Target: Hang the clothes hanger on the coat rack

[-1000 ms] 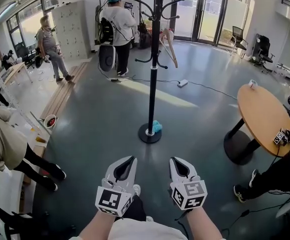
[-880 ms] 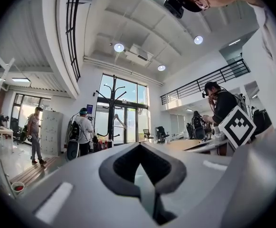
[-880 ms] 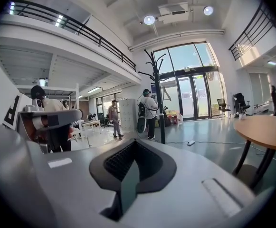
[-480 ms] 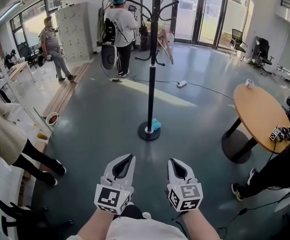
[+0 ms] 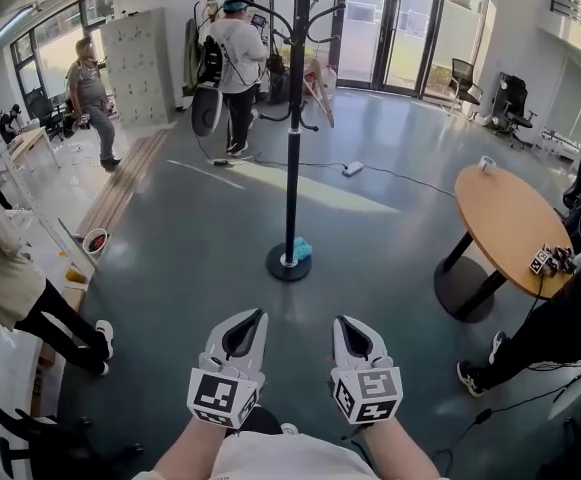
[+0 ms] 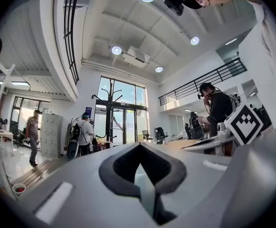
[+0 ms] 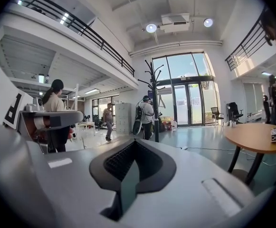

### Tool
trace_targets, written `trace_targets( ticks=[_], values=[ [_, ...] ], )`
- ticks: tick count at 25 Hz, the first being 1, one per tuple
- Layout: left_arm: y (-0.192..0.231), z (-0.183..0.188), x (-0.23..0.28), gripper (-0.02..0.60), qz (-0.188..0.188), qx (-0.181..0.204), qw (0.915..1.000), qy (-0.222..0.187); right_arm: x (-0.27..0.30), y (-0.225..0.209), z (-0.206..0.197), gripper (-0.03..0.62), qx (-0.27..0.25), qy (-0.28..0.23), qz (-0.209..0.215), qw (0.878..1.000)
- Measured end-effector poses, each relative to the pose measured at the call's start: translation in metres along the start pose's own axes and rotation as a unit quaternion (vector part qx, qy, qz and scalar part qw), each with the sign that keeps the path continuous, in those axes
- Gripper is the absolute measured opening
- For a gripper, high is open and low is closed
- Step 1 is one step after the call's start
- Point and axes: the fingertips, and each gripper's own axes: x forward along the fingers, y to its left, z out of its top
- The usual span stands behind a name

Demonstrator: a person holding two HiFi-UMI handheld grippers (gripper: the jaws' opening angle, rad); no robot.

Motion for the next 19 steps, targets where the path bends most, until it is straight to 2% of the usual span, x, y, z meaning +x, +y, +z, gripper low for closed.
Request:
trace_targets(
  ticks=[19],
  values=[
    [0.006,0.004,-0.007,0.000,-0.003,-0.003,1.0000,-0.005,0.001,0.008,0.013,0.026,-0.012,-0.008,-0.013,1.000]
  ],
)
